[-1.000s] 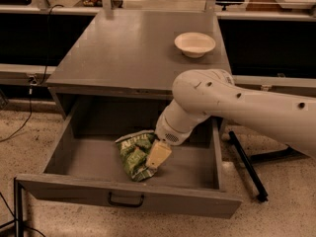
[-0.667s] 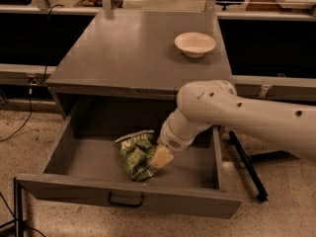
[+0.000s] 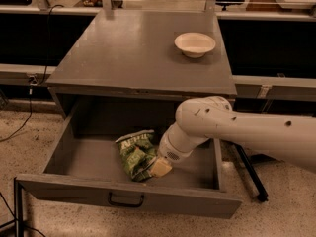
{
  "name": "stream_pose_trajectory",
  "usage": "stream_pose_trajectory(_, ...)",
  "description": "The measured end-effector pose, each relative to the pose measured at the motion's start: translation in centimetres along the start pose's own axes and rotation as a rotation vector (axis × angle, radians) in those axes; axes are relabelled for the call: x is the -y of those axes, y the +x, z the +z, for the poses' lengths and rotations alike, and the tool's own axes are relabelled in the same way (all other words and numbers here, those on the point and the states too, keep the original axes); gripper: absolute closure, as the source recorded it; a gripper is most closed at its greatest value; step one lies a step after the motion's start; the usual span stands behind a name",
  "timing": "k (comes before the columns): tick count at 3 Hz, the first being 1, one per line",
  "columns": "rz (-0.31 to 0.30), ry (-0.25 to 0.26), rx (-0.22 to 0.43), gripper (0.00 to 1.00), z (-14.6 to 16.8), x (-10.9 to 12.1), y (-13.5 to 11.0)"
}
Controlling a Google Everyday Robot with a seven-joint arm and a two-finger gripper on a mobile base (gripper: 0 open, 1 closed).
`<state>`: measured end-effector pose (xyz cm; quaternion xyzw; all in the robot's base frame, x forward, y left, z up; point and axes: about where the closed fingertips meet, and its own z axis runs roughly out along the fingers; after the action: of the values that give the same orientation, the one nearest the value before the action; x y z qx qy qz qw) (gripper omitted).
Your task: Pick green jalapeno chip bag from top drawer and place on counter
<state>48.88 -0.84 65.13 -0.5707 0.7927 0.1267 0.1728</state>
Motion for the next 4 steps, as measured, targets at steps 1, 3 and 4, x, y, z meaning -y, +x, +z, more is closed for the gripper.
stream_pose_trajectory(1,0.004,-0.001,0.004,0.47,1.5,0.1,-0.4)
stream_pose_trajectory(3,0.021,0.000,0.049,0.88,2.2,0.7,-1.4)
stream_pose_trajectory(4,0.019,-0.023,0.101,1.00,1.5,0.7,-2.4)
